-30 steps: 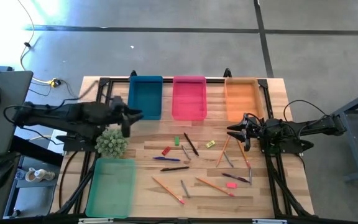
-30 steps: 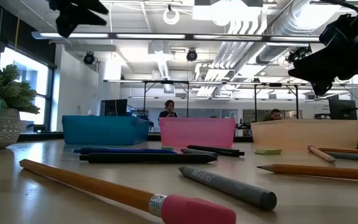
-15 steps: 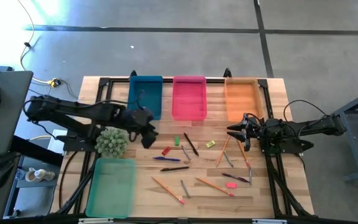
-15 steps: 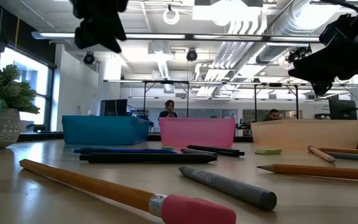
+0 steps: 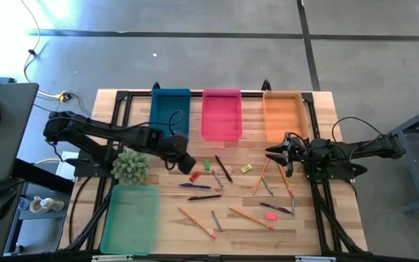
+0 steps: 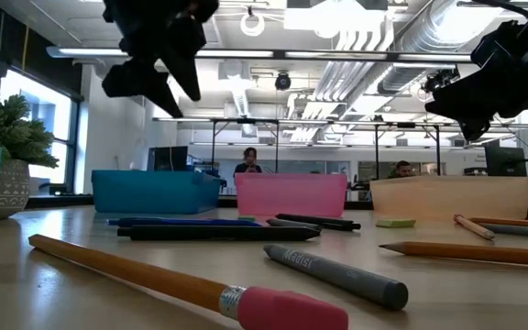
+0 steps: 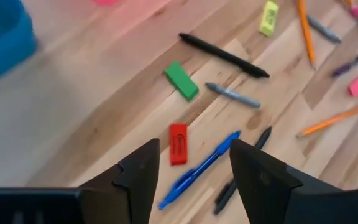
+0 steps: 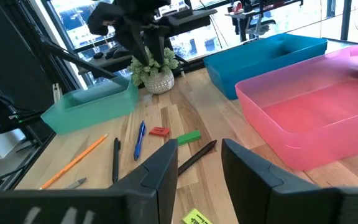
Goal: Sort crayons/erasers/pens/pencils in bins
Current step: Put the red eraser into the transparent blue bin
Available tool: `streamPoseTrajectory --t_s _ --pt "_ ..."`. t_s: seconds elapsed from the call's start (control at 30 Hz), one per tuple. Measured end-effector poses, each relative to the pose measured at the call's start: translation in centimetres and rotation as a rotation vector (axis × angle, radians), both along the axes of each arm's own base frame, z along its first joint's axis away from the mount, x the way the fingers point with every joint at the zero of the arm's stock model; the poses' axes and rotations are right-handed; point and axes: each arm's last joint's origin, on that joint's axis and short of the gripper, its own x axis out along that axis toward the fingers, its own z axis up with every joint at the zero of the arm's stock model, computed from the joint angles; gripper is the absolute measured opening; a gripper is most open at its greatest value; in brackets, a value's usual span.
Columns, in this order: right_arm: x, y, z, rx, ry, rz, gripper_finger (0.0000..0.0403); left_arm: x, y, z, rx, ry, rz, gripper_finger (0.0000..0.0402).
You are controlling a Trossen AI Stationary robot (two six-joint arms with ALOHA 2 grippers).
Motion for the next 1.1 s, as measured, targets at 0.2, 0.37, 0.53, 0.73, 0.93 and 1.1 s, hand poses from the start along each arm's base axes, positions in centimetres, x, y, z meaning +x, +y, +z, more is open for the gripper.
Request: streamPoseTrajectory --t_s 0.2,0.37,0.53,0.73,0.93,1.1 --pt "0.0 0.0 0.0 0.026 -0.003 -0.005 0.0117 1.7 -0.3 -1.7 -0.085 -0.001 -0.044 0.0191" --pt "0.0 -0.2 0.1 0.158 -0.027 -0.088 0.0117 3.0 -0.9 -3.0 -0.087 -0.013 -0.067 0.018" --pt "0.0 -0.3 0.1 0.163 -0.038 -0.135 0.0117 3.8 -1.7 -4.6 -0.073 0.028 -0.083 0.0166" --pt "0.0 -0.4 0.2 0.163 -0.051 -0.153 0.0117 4.4 -2.5 -6.3 -0.066 0.076 -0.102 0.0153" --pt "0.0 -0.4 0.3 0.164 -0.06 -0.152 0.0117 5.0 -2.7 -8.2 -0.058 0.125 -0.115 0.0149" --pt "0.0 -0.4 0.4 0.166 -0.066 -0.151 0.0117 5.3 -2.6 -9.3 -0.041 0.151 -0.114 0.0149"
